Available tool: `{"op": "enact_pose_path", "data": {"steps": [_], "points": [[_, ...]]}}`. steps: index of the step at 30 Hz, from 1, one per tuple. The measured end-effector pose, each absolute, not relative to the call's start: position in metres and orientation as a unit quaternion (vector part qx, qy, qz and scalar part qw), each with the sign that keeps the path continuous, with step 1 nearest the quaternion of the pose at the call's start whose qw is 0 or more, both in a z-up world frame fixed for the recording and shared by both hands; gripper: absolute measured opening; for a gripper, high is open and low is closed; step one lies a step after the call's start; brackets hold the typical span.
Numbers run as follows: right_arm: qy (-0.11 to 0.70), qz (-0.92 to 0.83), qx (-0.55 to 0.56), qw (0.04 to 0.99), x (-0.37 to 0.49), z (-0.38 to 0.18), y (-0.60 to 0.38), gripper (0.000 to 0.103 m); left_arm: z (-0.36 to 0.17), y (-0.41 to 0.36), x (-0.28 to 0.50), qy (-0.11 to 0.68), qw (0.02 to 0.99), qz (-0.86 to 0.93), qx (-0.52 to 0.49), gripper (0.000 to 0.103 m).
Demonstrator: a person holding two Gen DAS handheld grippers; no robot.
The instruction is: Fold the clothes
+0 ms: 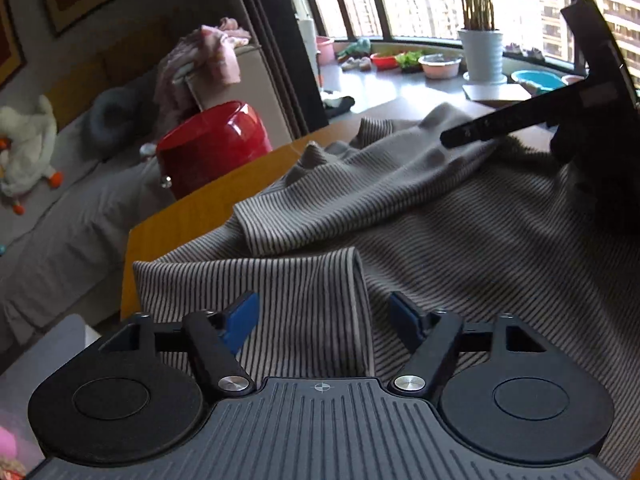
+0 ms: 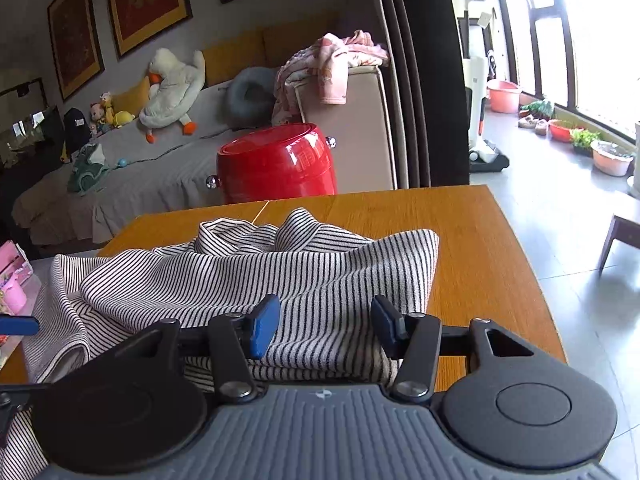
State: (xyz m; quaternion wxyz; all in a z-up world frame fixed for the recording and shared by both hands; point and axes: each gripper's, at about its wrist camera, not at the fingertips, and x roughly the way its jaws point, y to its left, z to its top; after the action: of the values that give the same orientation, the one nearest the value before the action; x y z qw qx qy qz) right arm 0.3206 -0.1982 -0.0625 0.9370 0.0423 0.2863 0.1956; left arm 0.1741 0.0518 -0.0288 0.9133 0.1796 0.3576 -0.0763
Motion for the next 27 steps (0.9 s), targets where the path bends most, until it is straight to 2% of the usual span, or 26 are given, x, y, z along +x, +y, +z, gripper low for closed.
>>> {"op": "enact_pose_path", "data": {"steps": [1, 2, 3, 9, 11, 15, 18, 23, 27], "points": [[0.283, 0.202, 0.037, 0.937, 0.313, -0.058, -0.195, 0.051, -0.03, 0.056, 0.176, 0.362, 0.914, -0.072, 0.17, 0.035], [0.278, 0.223, 0.037, 0.934, 0.303, -0.053, -0.192, 0.051, -0.03, 0.061, 0.176, 0.364, 0.915, -0.07, 0.159, 0.022], [0.274, 0.243, 0.038, 0.93, 0.293, -0.047, -0.189, 0.051, -0.029, 0.066, 0.177, 0.365, 0.917, -0.068, 0.147, 0.019], [0.301, 0.361, 0.083, 0.878, 0.257, -0.029, -0.156, 0.051, -0.002, 0.081, 0.172, 0.327, 0.936, -0.071, 0.111, 0.009], [0.314, 0.392, 0.092, 0.86, 0.249, -0.029, -0.141, 0.05, 0.008, 0.085, 0.169, 0.312, 0.942, -0.07, 0.1, 0.008], [0.324, 0.394, 0.14, 0.849, 0.253, -0.031, -0.124, 0.04, 0.021, 0.094, 0.162, 0.29, 0.951, -0.072, 0.082, 0.007], [0.33, 0.388, 0.171, 0.843, 0.259, -0.031, -0.116, 0.04, 0.022, 0.105, 0.157, 0.285, 0.954, -0.072, 0.064, 0.007], [0.321, 0.362, 0.073, 0.872, 0.246, -0.034, -0.094, 0.04, 0.016, 0.129, 0.149, 0.287, 0.955, -0.07, 0.015, 0.008], [0.366, 0.372, 0.152, 0.839, 0.254, -0.047, -0.097, 0.039, 0.01, 0.142, 0.136, 0.281, 0.956, -0.081, -0.03, 0.009]]}}
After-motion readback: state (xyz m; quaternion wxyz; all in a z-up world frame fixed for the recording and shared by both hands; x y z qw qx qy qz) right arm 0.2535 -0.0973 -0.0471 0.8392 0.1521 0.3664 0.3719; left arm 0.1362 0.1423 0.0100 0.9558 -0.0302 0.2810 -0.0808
